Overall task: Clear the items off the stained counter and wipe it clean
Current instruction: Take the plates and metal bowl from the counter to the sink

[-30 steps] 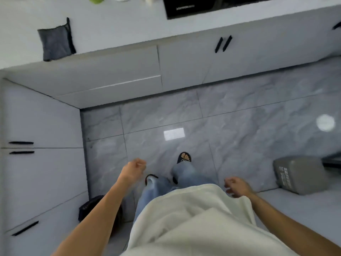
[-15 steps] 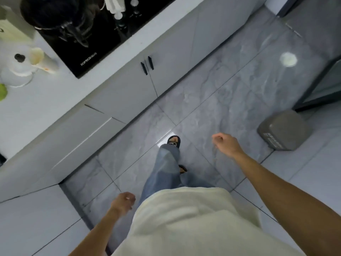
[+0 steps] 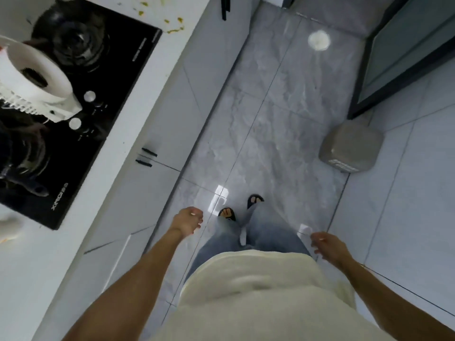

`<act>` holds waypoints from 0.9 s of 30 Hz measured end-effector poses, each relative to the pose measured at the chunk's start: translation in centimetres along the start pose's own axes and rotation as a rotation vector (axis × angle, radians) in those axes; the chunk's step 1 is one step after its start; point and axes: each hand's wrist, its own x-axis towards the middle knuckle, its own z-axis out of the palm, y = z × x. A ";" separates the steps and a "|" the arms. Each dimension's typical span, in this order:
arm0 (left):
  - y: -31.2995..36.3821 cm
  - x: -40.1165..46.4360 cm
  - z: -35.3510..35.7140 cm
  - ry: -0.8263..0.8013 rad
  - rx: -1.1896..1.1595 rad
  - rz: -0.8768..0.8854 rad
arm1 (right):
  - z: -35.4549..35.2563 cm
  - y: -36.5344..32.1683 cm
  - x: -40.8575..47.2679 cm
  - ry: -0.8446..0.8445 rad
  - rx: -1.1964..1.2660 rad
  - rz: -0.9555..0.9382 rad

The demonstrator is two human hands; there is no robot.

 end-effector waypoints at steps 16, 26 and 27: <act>22.9 5.9 1.7 0.003 0.346 0.099 | -16.5 -11.3 11.5 0.002 0.318 0.045; 24.0 8.9 -1.0 -0.069 0.282 -0.146 | -27.5 -29.7 21.1 0.010 0.233 -0.219; 24.7 9.4 -1.4 -0.071 0.247 -0.171 | -28.2 -31.3 21.7 0.014 0.216 -0.231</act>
